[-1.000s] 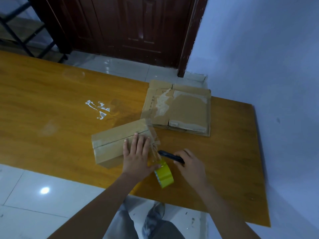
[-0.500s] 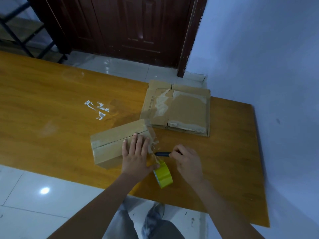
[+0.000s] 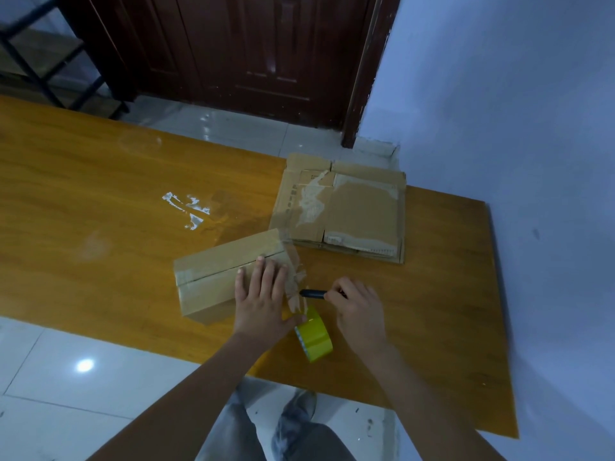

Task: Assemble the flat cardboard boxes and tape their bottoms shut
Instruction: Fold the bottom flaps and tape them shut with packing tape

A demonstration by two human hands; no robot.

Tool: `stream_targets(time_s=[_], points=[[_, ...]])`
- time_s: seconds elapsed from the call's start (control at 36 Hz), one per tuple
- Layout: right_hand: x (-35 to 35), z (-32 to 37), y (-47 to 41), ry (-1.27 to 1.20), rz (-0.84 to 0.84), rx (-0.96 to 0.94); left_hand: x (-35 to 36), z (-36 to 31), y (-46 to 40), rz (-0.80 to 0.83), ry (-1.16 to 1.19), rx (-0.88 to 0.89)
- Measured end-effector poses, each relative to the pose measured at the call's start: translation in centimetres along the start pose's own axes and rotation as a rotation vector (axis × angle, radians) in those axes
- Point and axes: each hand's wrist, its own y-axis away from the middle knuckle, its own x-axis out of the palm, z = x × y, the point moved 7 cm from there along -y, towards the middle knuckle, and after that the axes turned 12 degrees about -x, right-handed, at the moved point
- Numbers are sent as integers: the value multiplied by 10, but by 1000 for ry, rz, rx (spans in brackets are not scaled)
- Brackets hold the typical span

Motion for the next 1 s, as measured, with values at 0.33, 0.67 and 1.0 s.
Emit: stream_targets(time_s=[0.33, 0.67, 1.0], points=[[18, -64, 47, 7, 253, 388, 0, 0, -1, 6, 10, -6], [70, -72, 89, -121, 482, 649, -3, -2, 0, -21, 1, -4], [90, 12, 37, -1202, 219, 930, -2, -1, 0, -68, 9, 14]])
